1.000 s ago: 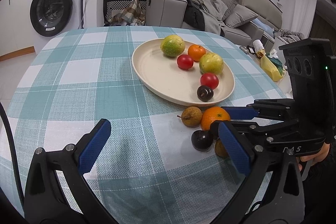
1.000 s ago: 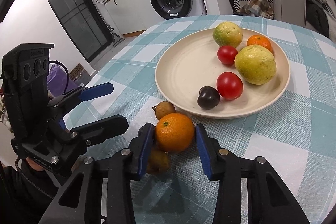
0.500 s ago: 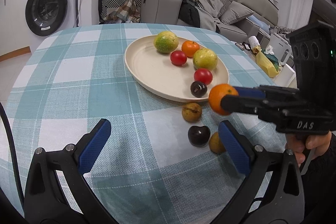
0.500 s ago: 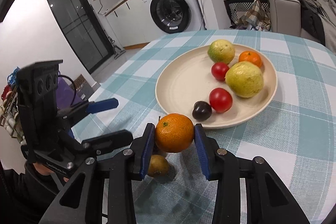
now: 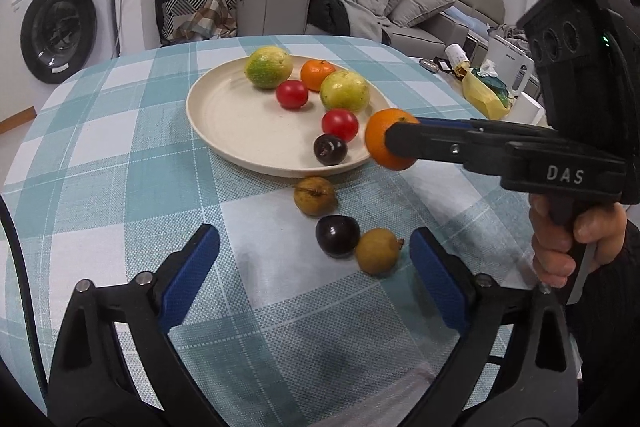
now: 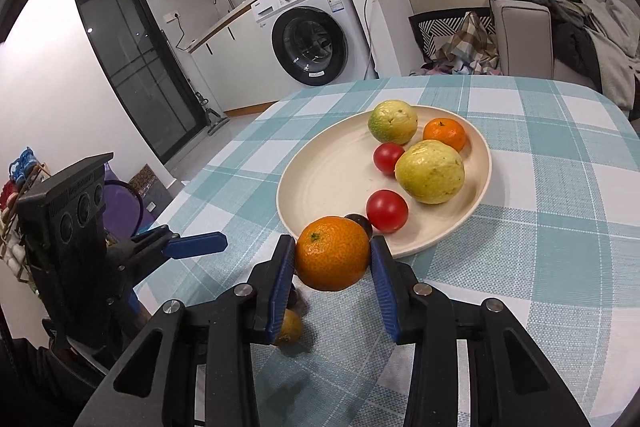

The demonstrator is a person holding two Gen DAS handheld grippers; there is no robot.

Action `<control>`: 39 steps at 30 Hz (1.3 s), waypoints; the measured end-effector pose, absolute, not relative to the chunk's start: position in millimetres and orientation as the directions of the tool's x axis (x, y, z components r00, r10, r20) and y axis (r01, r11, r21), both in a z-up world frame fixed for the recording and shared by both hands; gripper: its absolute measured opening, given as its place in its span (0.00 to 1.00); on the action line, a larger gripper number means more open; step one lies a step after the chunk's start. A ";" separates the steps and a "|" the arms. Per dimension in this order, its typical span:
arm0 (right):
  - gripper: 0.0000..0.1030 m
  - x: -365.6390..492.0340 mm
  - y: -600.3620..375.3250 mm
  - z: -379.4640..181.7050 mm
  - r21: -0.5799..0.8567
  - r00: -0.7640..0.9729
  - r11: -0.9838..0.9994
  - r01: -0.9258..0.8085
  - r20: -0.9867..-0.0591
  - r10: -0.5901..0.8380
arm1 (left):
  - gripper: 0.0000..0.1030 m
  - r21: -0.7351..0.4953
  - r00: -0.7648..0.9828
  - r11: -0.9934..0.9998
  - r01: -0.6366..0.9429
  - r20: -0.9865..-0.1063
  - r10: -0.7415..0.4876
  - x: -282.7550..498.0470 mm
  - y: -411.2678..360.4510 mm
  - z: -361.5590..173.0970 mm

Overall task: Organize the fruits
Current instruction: 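Close the left tool on the small round yellow-brown fruit while the right tool holds the orange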

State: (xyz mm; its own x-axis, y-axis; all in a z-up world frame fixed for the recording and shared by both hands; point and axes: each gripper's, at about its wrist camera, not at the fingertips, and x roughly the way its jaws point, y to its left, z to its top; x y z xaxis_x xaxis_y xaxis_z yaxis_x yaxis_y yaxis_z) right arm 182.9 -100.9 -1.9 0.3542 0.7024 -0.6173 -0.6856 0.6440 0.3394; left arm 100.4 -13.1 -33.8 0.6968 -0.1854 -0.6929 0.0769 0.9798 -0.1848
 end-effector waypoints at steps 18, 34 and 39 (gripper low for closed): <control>0.38 188.6 -108.6 -1.8 0.342 0.372 0.663 -0.666 -0.618 0.692 | 0.38 -0.198 0.640 0.956 0.215 -0.711 -0.291 95.8 -44.4 -38.8; 0.38 188.6 -109.8 -1.1 0.337 0.371 0.663 -0.668 -0.622 0.690 | 0.26 -0.186 0.611 0.950 0.252 -0.730 -0.305 100.5 -59.1 -42.9; 0.38 188.6 -110.5 -0.8 0.340 0.372 0.663 -0.666 -0.620 0.691 | 0.24 -0.183 0.612 0.947 0.265 -0.727 -0.312 101.1 -62.3 -42.8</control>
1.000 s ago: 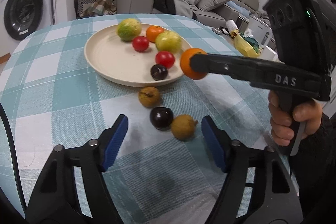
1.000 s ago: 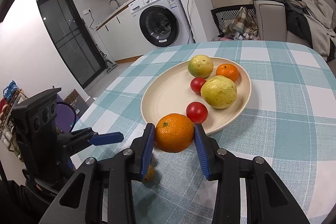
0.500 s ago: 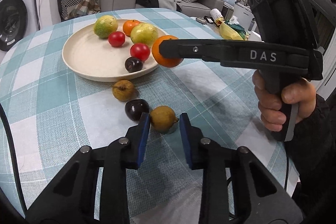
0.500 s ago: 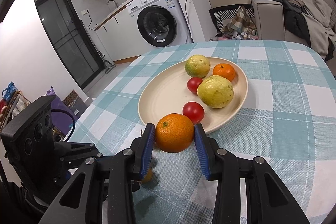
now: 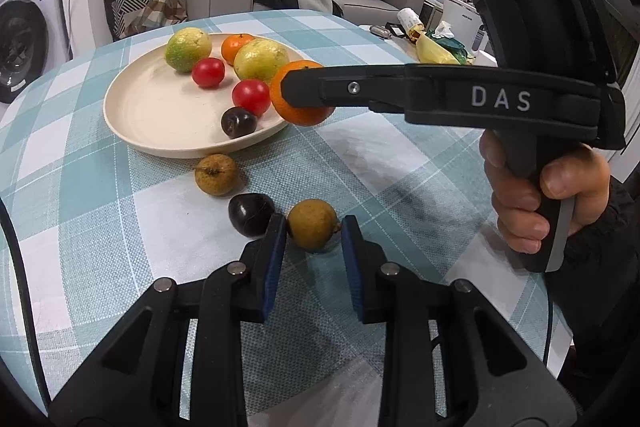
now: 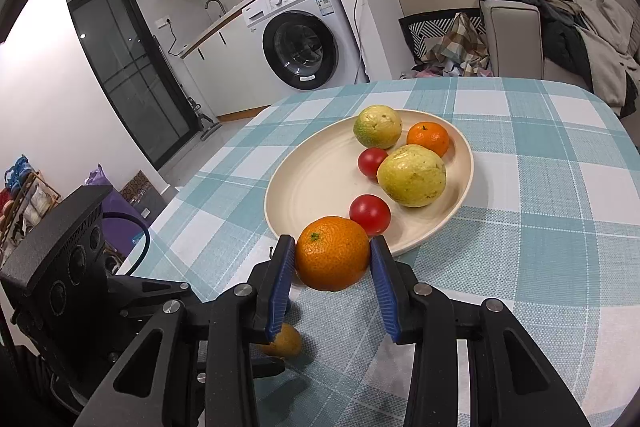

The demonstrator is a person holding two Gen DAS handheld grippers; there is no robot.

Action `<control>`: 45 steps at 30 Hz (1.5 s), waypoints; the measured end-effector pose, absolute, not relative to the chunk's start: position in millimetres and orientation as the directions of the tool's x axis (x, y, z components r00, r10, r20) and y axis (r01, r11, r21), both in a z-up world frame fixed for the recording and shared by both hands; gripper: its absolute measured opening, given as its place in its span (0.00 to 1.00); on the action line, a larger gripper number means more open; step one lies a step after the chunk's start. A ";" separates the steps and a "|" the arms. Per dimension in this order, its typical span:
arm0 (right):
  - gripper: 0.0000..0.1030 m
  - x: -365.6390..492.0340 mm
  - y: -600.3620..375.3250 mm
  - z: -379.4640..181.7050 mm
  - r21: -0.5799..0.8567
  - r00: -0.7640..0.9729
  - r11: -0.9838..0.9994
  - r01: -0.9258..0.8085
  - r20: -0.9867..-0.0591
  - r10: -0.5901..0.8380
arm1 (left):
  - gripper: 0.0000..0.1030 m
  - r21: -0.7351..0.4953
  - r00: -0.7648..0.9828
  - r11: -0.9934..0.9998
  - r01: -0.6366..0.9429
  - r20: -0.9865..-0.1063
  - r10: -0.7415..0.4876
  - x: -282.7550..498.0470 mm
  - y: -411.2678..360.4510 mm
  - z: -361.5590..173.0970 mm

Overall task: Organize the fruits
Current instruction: 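Close the left tool on the small round yellow-brown fruit while the right tool holds the orange, then lift and carry the small fruit with the left tool while the right tool carries the orange over the plate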

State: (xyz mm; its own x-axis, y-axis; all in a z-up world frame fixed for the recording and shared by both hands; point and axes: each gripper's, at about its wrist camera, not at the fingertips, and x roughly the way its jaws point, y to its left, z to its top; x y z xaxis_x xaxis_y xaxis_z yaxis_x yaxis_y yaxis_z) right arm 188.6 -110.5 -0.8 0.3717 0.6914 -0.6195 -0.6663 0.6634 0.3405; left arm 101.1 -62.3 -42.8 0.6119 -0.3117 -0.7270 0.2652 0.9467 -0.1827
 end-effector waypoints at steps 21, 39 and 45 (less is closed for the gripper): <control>0.38 190.8 -112.2 -0.3 0.345 0.376 0.668 -0.659 -0.619 0.690 | 0.24 -0.192 0.580 0.934 0.303 -0.741 -0.340 107.1 -76.5 -47.0; 0.38 195.8 -117.8 -2.1 0.356 0.387 0.680 -0.641 -0.615 0.687 | 0.25 -0.186 0.649 0.942 0.279 -0.687 -0.328 99.8 -63.2 -31.3; 0.38 195.9 -118.6 -2.0 0.356 0.391 0.680 -0.641 -0.612 0.688 | 0.25 -0.196 0.707 0.957 0.214 -0.645 -0.290 98.5 -41.1 -15.6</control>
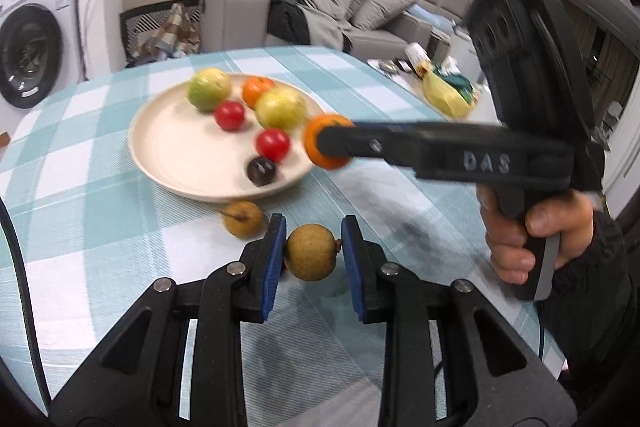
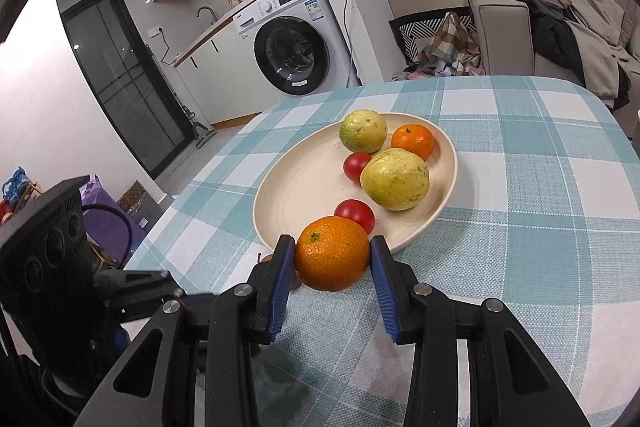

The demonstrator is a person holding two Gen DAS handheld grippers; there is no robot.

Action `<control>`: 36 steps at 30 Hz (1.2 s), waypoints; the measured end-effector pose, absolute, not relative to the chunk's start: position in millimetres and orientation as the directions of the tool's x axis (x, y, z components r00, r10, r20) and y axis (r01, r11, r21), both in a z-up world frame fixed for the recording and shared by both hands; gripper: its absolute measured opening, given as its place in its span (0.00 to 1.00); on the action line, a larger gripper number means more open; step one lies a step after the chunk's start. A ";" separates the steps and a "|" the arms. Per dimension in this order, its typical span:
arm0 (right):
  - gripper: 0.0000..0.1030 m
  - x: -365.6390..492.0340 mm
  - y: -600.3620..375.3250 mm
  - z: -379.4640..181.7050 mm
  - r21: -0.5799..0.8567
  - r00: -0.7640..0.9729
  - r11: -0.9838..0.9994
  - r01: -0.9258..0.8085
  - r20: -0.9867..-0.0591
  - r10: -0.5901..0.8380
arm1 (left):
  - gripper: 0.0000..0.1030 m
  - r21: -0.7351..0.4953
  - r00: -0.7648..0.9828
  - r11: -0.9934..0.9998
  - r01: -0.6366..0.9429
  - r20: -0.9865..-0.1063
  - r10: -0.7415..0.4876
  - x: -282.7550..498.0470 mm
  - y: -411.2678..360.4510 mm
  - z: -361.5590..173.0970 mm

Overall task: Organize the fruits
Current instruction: 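Lift and carry the small fruit with the left tool while the right tool carries the orange over the plate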

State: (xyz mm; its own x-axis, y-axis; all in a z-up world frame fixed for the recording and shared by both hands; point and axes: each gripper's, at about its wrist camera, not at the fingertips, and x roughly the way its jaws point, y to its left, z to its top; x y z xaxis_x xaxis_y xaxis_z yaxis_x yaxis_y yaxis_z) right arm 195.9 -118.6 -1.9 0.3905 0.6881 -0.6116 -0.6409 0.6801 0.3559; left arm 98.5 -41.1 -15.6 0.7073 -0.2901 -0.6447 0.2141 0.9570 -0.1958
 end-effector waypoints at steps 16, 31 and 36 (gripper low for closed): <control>0.38 189.6 -110.4 -2.0 0.327 0.408 0.680 -0.657 -0.604 0.685 | 0.25 -0.178 0.792 0.983 0.045 -0.593 -0.144 122.8 4.5 0.6; 0.38 195.3 -91.1 3.3 0.310 0.428 0.683 -0.661 -0.592 0.683 | 0.25 -0.157 0.796 0.988 -0.007 -0.598 -0.089 161.0 16.9 -7.3; 0.38 206.1 -82.2 3.1 0.314 0.426 0.691 -0.651 -0.602 0.675 | 0.25 -0.158 0.792 0.987 -0.024 -0.605 -0.078 170.7 24.7 -13.5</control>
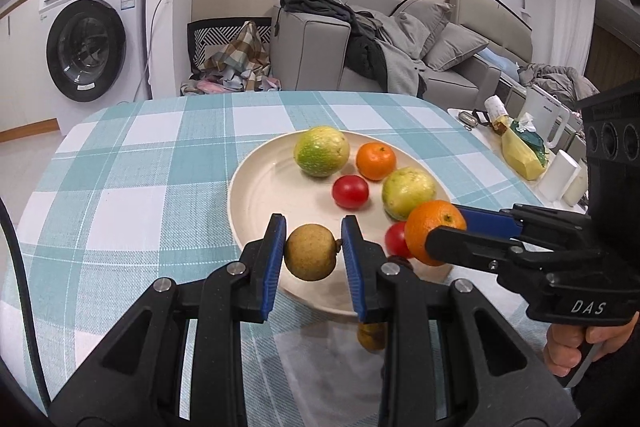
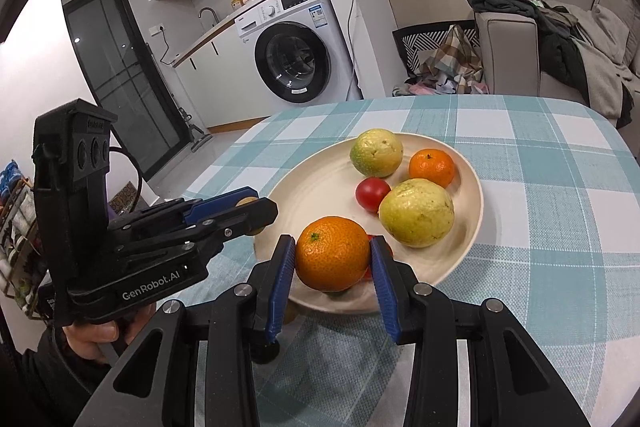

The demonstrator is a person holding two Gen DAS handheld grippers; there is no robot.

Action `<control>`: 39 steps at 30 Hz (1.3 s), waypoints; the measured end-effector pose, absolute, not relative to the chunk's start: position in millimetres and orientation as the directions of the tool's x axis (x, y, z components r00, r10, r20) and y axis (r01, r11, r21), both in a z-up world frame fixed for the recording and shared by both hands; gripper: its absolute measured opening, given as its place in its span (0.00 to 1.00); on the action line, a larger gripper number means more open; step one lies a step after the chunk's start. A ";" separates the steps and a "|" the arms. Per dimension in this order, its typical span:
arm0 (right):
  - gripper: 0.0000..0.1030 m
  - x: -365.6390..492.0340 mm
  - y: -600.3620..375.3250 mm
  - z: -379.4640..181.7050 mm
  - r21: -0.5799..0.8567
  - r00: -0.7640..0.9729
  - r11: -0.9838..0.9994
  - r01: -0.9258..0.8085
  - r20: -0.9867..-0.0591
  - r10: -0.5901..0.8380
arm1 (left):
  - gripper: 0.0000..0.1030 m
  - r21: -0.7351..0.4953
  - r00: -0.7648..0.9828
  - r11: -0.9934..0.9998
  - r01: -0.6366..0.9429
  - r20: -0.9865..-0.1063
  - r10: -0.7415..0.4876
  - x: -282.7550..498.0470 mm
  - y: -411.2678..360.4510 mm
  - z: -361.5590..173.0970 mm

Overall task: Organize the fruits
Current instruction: 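Lift and carry the small fruit with the left tool while the right tool carries the orange over the plate, then lower the small fruit with the left tool while the right tool lowers the orange, then open both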

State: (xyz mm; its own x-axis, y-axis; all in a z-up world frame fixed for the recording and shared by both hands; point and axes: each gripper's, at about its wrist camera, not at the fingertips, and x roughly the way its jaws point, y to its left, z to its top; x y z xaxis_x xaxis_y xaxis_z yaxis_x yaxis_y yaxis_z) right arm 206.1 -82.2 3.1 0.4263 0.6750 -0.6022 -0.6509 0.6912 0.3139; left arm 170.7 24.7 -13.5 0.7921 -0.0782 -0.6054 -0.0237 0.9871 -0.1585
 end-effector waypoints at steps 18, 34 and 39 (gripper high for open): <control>0.38 228.1 -48.4 -5.0 0.253 0.440 0.713 -0.654 -0.639 0.631 | 0.25 -0.174 0.779 0.983 -0.051 -0.623 -0.070 196.5 38.8 -25.3; 0.38 232.8 -34.2 -12.7 0.177 0.451 0.724 -0.667 -0.677 0.581 | 0.25 -0.198 0.768 0.978 -0.060 -0.635 -0.081 204.1 45.8 -31.5; 0.38 232.1 -31.8 -12.9 0.153 0.464 0.730 -0.666 -0.681 0.567 | 0.25 -0.195 0.770 0.979 -0.060 -0.634 -0.079 203.6 45.3 -31.6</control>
State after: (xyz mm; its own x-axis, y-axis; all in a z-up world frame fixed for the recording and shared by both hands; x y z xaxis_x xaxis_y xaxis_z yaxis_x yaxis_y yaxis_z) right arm 232.1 -31.8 -12.9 0.4644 0.5667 -0.6806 -0.6660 0.7300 0.1535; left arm 203.6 45.3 -31.6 0.7695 -0.0790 -0.6337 -0.0597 0.9791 -0.1946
